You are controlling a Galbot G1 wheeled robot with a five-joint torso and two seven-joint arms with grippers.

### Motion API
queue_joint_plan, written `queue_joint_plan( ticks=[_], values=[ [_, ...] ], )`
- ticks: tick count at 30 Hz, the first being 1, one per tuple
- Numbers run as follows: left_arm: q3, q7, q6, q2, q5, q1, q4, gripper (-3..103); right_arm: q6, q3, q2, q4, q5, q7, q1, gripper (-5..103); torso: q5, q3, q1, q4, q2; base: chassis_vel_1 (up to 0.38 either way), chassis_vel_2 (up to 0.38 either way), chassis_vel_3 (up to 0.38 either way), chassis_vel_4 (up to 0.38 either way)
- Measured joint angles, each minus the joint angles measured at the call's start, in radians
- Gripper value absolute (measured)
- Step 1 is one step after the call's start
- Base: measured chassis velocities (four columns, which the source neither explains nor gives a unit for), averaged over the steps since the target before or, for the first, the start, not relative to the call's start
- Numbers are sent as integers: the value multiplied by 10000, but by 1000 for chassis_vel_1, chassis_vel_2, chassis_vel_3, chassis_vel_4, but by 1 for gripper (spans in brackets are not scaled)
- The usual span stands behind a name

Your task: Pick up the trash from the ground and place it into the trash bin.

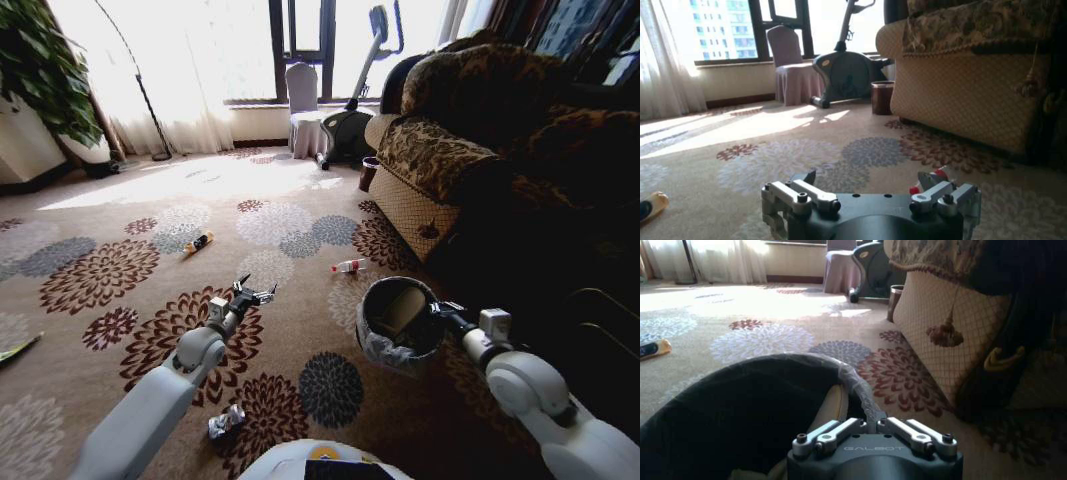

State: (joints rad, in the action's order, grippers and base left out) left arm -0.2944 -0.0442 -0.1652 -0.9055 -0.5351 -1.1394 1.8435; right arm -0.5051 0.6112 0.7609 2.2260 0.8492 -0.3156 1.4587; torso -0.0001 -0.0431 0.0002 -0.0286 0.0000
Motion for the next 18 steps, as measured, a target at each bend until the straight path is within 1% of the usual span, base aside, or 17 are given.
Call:
queue_joint_plan(
  ticks=[9, 18],
  values=[
    [-6, 23, -4, -12, 0, -70, 124, 100, 57, -50, 9, 14, -3, 40, 27, 2, 1, 0, 0, 0, 0, -7, 3, 4, -3],
    [-20, 20, -42, -32, 17, -169, 302, 100, 93, -54, 104, 134, -50, 55, 123, 2, 2, 0, 0, 0, 0, -76, 72, 83, -70]
  ],
)
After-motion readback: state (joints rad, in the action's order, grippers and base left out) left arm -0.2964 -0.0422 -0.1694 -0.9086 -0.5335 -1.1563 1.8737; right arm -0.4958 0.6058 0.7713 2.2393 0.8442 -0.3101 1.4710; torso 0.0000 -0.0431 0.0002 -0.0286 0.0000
